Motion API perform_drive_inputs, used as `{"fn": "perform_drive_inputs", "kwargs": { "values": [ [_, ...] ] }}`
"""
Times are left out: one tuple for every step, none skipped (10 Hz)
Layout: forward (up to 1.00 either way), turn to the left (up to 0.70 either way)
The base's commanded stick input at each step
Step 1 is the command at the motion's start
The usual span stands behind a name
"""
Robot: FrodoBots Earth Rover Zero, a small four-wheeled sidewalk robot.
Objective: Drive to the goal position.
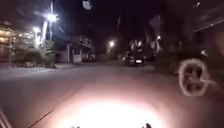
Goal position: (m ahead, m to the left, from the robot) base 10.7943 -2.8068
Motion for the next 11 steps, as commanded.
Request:
{"fn": "perform_drive_inputs", "kwargs": {
  "values": [
    [0.70, 0.00],
    [0.70, 0.00],
    [0.70, 0.00],
    [0.70, 0.00],
    [0.70, 0.00],
    [0.70, 0.00],
    [0.70, 0.00],
    [0.70, 0.00],
    [0.70, 0.00],
    [0.70, 0.00],
    [0.70, 0.00]
  ]
}}
